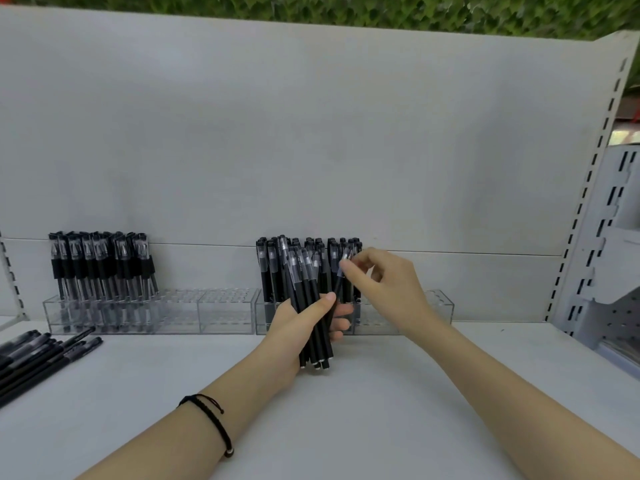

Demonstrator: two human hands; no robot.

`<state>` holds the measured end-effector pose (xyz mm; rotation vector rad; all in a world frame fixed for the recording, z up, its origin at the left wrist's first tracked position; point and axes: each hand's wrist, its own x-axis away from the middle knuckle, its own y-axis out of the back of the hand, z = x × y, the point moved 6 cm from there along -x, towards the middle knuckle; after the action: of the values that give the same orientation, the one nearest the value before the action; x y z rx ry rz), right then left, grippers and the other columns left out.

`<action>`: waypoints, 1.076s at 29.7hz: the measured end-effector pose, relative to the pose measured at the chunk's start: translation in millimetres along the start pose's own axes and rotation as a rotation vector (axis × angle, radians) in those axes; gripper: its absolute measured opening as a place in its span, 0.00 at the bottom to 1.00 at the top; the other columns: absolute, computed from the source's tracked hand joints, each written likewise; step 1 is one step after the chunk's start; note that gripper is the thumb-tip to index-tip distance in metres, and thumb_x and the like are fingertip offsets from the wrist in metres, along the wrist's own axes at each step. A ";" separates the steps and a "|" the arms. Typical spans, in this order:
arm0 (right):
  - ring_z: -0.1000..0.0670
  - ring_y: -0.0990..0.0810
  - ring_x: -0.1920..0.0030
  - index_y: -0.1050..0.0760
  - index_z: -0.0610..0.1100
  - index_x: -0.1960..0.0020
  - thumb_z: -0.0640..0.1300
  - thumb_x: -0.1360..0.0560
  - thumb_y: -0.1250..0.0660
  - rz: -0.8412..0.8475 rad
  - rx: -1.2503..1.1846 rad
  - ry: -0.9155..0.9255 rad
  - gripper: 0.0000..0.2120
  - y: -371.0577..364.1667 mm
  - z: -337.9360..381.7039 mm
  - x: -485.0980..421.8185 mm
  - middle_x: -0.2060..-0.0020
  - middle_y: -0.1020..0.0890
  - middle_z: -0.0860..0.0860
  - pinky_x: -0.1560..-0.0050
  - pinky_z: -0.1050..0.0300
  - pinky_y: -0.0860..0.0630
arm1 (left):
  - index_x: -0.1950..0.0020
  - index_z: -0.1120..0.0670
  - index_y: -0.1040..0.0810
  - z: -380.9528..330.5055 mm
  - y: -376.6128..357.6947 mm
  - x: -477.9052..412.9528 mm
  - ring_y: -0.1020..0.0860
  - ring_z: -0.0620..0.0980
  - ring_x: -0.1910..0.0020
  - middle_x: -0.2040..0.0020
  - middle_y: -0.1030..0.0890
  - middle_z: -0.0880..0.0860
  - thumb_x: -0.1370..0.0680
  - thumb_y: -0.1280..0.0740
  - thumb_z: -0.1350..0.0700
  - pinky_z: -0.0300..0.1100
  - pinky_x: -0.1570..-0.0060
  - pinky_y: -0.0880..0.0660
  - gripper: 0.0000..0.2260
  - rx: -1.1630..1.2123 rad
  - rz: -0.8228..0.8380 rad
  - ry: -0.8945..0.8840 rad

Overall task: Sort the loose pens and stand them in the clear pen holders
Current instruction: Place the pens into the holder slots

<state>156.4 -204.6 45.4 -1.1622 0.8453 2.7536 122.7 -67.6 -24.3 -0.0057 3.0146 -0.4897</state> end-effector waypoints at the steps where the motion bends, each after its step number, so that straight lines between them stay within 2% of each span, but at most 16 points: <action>1: 0.61 0.29 0.70 0.24 0.49 0.63 0.52 0.25 0.32 0.027 -0.013 0.011 0.11 -4.4 2.1 1.2 0.69 0.23 0.58 0.66 0.66 0.35 | 0.43 0.63 0.23 0.0 -1.0 0.6 0.17 0.50 0.63 0.53 0.15 0.59 0.21 0.33 0.57 0.41 0.62 0.20 0.11 -0.010 0.013 0.004; 3: 0.60 0.31 0.71 0.27 0.48 0.66 0.49 0.24 0.31 0.051 -0.092 -0.030 0.13 -10.2 0.1 1.4 0.74 0.28 0.58 0.66 0.66 0.35 | 0.42 0.62 0.23 0.7 -2.1 1.1 0.16 0.52 0.60 0.52 0.15 0.60 0.21 0.33 0.58 0.42 0.60 0.19 0.11 -0.014 0.032 0.012; 5: 0.59 0.32 0.72 0.27 0.47 0.66 0.47 0.23 0.32 0.052 -0.186 -0.098 0.14 -11.6 -4.2 -0.1 0.76 0.29 0.58 0.64 0.61 0.33 | 0.43 0.62 0.23 1.5 -0.5 -0.6 0.15 0.54 0.55 0.52 0.15 0.60 0.21 0.33 0.59 0.44 0.57 0.18 0.09 0.011 0.017 0.016; 9: 0.53 0.30 0.70 0.25 0.47 0.61 0.46 0.21 0.36 -0.143 -0.332 -0.181 0.10 6.5 -8.9 -5.1 0.72 0.26 0.57 0.63 0.55 0.32 | 0.45 0.60 0.20 2.7 4.8 -3.9 0.15 0.55 0.54 0.53 0.14 0.59 0.21 0.34 0.65 0.46 0.53 0.18 0.07 0.000 -0.028 0.017; 12: 0.52 0.33 0.70 0.29 0.48 0.62 0.46 0.20 0.37 -0.300 -0.288 -0.130 0.11 27.4 -10.5 -7.7 0.72 0.29 0.56 0.66 0.57 0.36 | 0.46 0.58 0.19 2.2 5.0 -3.2 0.16 0.50 0.63 0.55 0.14 0.55 0.24 0.31 0.65 0.41 0.64 0.19 0.08 -0.091 -0.039 0.021; 14: 0.56 0.33 0.72 0.30 0.50 0.62 0.46 0.20 0.37 -0.327 -0.215 -0.093 0.12 33.9 -11.7 -7.7 0.72 0.29 0.58 0.67 0.61 0.37 | 0.44 0.57 0.20 2.1 3.9 -2.1 0.22 0.47 0.73 0.64 0.16 0.53 0.24 0.33 0.66 0.38 0.73 0.26 0.10 -0.148 -0.042 0.037; 16: 0.58 0.31 0.72 0.30 0.50 0.60 0.46 0.20 0.37 -0.316 -0.135 -0.072 0.10 34.6 -13.1 -7.3 0.71 0.29 0.59 0.68 0.66 0.38 | 0.42 0.60 0.23 5.1 3.0 -2.3 0.30 0.48 0.77 0.70 0.22 0.54 0.24 0.34 0.66 0.37 0.76 0.32 0.12 -0.216 -0.039 0.057; 19: 0.59 0.29 0.71 0.26 0.46 0.54 0.48 0.20 0.37 -0.252 -0.026 -0.053 0.07 28.4 -16.3 -7.8 0.68 0.26 0.60 0.68 0.66 0.37 | 0.37 0.63 0.33 6.8 2.1 -2.4 0.32 0.50 0.76 0.67 0.23 0.59 0.25 0.34 0.64 0.37 0.75 0.32 0.18 -0.252 -0.034 0.053; 22: 0.57 0.31 0.71 0.26 0.45 0.54 0.50 0.20 0.37 -0.157 0.111 -0.046 0.09 17.7 -21.2 -7.4 0.69 0.26 0.59 0.66 0.57 0.34 | 0.40 0.68 0.30 5.5 -0.4 -2.9 0.30 0.48 0.77 0.71 0.20 0.52 0.22 0.36 0.64 0.36 0.76 0.32 0.13 -0.215 -0.026 0.025; 24: 0.57 0.30 0.70 0.26 0.46 0.53 0.51 0.21 0.36 -0.097 0.183 -0.051 0.09 10.7 -22.8 -6.7 0.66 0.25 0.58 0.64 0.54 0.32 | 0.44 0.67 0.27 3.8 -0.6 -2.6 0.27 0.47 0.77 0.68 0.18 0.52 0.22 0.36 0.65 0.37 0.76 0.31 0.08 -0.145 -0.039 0.015; 26: 0.55 0.27 0.67 0.26 0.46 0.44 0.50 0.22 0.35 -0.037 0.205 -0.078 0.10 3.6 -25.0 -5.7 0.63 0.23 0.58 0.59 0.52 0.27 | 0.49 0.63 0.25 3.7 0.3 -3.6 0.26 0.47 0.75 0.63 0.17 0.55 0.21 0.35 0.64 0.38 0.75 0.30 0.03 -0.082 -0.049 0.013; 28: 0.54 0.24 0.64 0.32 0.48 0.37 0.48 0.23 0.33 0.007 0.198 -0.108 0.17 -1.7 -26.5 -3.1 0.62 0.24 0.59 0.55 0.51 0.25 | 0.50 0.62 0.25 4.6 1.1 -3.7 0.26 0.46 0.74 0.61 0.18 0.56 0.21 0.35 0.63 0.38 0.75 0.30 0.02 -0.047 -0.042 0.021; 30: 0.54 0.23 0.64 0.35 0.49 0.38 0.49 0.24 0.31 -0.009 0.196 -0.114 0.19 -1.7 -24.8 -0.9 0.63 0.23 0.59 0.57 0.50 0.25 | 0.49 0.62 0.25 4.6 1.5 -3.3 0.26 0.46 0.74 0.63 0.18 0.55 0.21 0.34 0.61 0.37 0.75 0.30 0.04 -0.051 -0.037 0.018; 32: 0.54 0.24 0.65 0.36 0.50 0.43 0.53 0.26 0.31 -0.057 0.227 -0.130 0.18 3.1 -21.8 0.8 0.61 0.22 0.58 0.61 0.53 0.27 | 0.48 0.62 0.25 4.2 1.4 -2.9 0.26 0.46 0.75 0.64 0.18 0.55 0.21 0.33 0.59 0.37 0.75 0.30 0.06 -0.071 -0.032 0.008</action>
<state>169.4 -218.1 33.9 -0.9422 1.0567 2.5718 125.9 -67.6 -28.5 -0.0569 3.0421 -0.3862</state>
